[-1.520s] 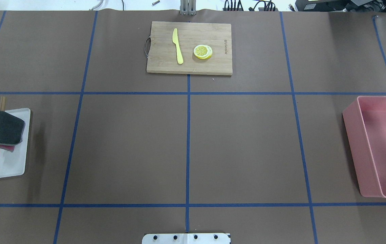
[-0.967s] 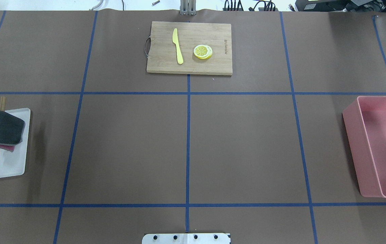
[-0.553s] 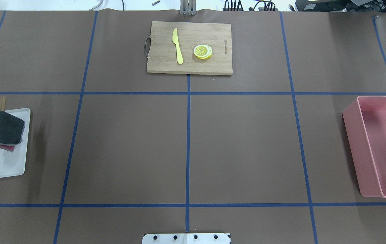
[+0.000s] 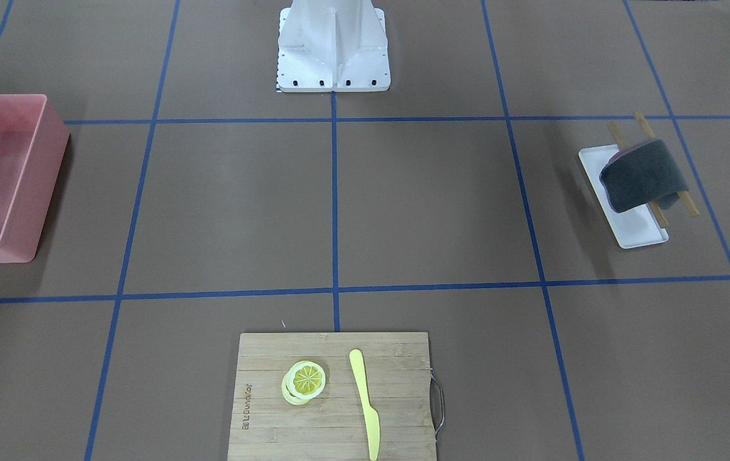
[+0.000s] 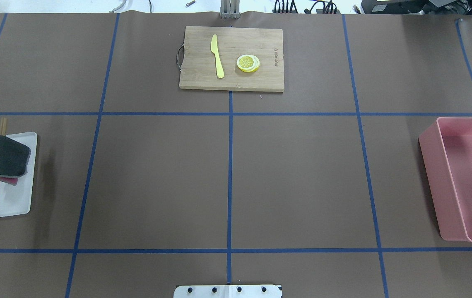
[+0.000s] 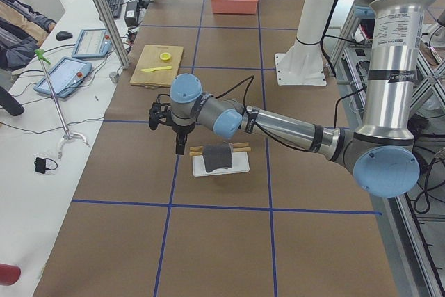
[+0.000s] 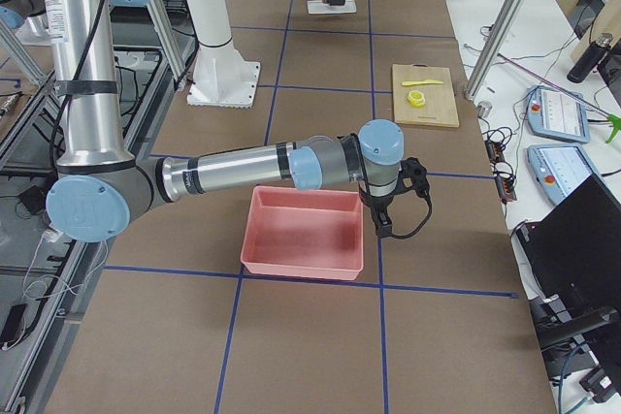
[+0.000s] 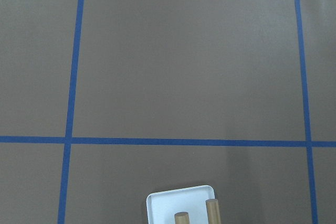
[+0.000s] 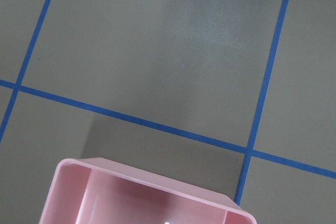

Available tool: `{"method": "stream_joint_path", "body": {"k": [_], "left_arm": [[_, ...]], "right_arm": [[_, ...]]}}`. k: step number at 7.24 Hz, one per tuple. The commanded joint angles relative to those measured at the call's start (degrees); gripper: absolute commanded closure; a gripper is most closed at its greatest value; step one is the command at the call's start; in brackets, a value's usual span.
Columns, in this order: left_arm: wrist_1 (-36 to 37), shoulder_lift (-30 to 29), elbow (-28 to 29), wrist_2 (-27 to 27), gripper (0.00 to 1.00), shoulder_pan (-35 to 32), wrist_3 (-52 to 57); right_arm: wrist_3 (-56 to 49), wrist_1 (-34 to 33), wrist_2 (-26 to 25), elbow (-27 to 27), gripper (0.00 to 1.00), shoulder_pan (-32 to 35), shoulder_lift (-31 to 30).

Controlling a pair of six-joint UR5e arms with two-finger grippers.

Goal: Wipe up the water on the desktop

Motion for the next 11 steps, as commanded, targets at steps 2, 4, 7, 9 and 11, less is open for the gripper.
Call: {"method": "stream_joint_path", "body": {"k": [2,4,7,9,11], "left_arm": [[-2.27,0.16,1.49,-1.12,0.02,0.88,0.64],[-2.18,1.38,1.42,-4.81,0.02,1.85,-0.14],[-2.53,0.95,1.42,-3.85,0.02,5.25,-11.20],[-7.95,4.61,-0.77,-3.76,0.02,8.18,-22.70],[-9.57,5.61,0.09,0.33,0.02,11.75,-22.99]], "right_arm": [[0.43,0.07,1.59,3.36,0.00,-0.03,-1.64],[2.00,-0.27,3.43,3.80,0.00,-0.03,-1.82],[5.01,0.60,9.24,6.78,0.00,-0.03,-6.30],[7.19,0.60,9.33,6.97,0.00,-0.03,-6.21],[7.38,0.51,9.77,6.88,0.00,-0.03,-6.30]]}}
